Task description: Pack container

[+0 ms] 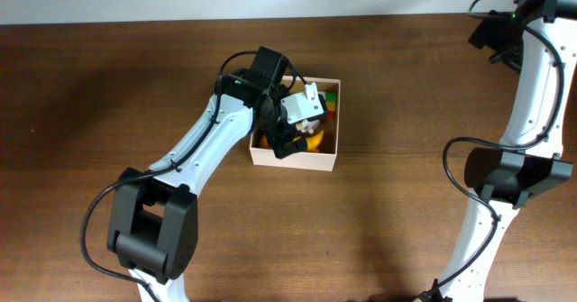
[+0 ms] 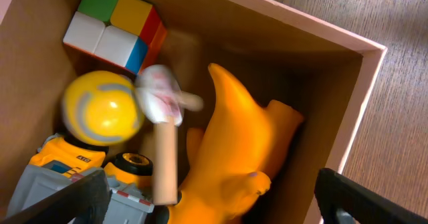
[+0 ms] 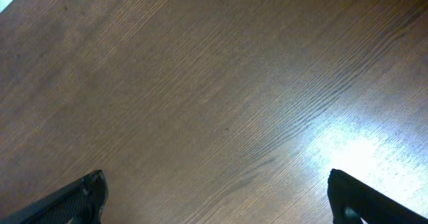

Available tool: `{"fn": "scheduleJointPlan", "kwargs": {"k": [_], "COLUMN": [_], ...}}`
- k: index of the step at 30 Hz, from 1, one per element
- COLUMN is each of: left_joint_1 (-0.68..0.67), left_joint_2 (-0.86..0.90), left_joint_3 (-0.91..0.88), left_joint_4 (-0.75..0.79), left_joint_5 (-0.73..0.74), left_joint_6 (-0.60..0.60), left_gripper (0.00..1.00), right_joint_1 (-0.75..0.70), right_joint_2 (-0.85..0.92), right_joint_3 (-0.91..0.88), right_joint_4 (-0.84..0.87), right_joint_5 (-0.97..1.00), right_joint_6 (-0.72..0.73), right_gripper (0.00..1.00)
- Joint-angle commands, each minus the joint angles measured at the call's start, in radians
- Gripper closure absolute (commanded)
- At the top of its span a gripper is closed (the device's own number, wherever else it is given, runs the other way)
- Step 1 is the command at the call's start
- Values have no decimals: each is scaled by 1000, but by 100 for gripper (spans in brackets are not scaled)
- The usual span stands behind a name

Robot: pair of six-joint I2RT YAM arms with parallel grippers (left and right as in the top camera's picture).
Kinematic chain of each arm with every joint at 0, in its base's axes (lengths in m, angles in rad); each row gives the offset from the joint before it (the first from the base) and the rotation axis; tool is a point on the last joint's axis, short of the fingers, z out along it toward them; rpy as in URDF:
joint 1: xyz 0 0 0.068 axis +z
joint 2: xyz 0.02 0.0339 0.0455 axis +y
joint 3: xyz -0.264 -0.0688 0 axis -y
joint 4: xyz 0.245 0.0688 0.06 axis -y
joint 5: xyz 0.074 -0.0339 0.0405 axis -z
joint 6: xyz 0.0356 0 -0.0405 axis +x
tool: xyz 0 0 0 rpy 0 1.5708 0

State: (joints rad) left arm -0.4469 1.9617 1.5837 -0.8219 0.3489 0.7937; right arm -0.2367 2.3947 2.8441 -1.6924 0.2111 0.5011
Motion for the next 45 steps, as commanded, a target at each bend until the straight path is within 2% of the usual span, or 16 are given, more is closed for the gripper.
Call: {"fn": "scheduleJointPlan", "kwargs": {"k": [1, 6, 11, 15, 20, 23, 29, 35, 45], "left_joint_1": [-5, -5, 0, 28, 95, 161, 292, 381, 399], "left_joint_2": [9, 9, 6, -24, -102, -172, -258, -269, -268], "left_joint_3": [11, 15, 64, 142, 183, 183, 183, 183, 183], "left_joint_4": [-3, 1, -2, -9, -10, -38, -106, -138, -138], "left_joint_5": [23, 22, 21, -47, -275, -385, -391, -391, -391], "left_joint_6": [19, 11, -79, -284, -576, -668, -669, -669, -669], "left_gripper": [0, 0, 1, 1, 1, 1, 1, 1, 1], "right_joint_1": [0, 0, 0, 0, 0, 0, 0, 0, 0], "right_joint_2": [-13, -13, -13, -13, -13, -13, -13, -13, -13], "right_joint_3": [4, 4, 4, 4, 4, 4, 4, 4, 4], "right_joint_4": [-6, -6, -6, -6, -6, -6, -6, -6, -6], "right_joint_5": [2, 2, 2, 2, 2, 2, 2, 2, 2], "right_joint_6": [5, 5, 5, 5, 5, 5, 5, 5, 5], "right_gripper": [1, 1, 1, 1, 1, 2, 1, 1, 1]}}
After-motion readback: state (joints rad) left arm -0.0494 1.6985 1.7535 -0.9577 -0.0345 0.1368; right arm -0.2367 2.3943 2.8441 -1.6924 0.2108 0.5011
